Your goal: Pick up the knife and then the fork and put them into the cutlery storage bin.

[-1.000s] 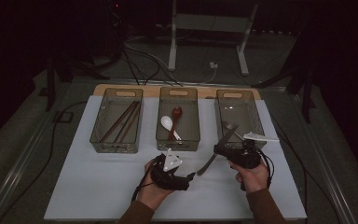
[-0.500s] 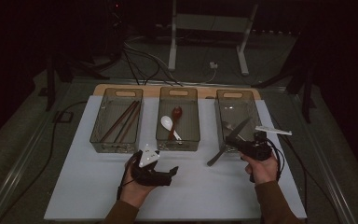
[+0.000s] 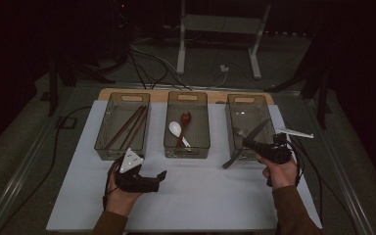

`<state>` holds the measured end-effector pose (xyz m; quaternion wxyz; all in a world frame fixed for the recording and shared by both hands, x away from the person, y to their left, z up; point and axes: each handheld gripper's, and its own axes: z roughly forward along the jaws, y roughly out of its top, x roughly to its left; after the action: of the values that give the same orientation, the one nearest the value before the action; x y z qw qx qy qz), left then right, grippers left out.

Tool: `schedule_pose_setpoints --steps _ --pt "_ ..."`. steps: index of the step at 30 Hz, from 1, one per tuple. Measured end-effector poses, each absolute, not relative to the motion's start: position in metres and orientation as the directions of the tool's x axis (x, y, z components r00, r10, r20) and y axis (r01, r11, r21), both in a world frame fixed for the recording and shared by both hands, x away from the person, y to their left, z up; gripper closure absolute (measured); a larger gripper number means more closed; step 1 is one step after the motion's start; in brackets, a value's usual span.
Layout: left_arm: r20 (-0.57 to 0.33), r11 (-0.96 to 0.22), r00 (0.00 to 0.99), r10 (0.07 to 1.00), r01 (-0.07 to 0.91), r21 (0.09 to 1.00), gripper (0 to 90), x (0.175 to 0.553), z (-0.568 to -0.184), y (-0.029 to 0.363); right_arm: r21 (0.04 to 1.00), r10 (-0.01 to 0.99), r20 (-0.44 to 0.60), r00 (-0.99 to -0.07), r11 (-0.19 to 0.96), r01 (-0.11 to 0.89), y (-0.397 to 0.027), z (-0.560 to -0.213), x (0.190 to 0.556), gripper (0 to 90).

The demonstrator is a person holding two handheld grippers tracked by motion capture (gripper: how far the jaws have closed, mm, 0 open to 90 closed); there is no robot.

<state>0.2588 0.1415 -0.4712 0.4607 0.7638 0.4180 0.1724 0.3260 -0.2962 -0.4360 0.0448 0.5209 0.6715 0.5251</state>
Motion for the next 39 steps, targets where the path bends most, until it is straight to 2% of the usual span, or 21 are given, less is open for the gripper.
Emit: schedule_pose_setpoints --steps 11,39 --pt "-0.129 -0.192 0.536 0.834 0.501 0.844 2.2 0.252 -0.475 0.173 0.749 0.752 0.501 -0.428 -0.13 0.65 -0.309 -0.429 0.336 89.1" --pt "-0.135 -0.186 0.527 0.839 0.511 0.839 2.1 0.254 -0.479 0.172 0.756 0.767 0.56 -0.312 -0.32 0.571 -0.351 -0.406 0.343 89.1"
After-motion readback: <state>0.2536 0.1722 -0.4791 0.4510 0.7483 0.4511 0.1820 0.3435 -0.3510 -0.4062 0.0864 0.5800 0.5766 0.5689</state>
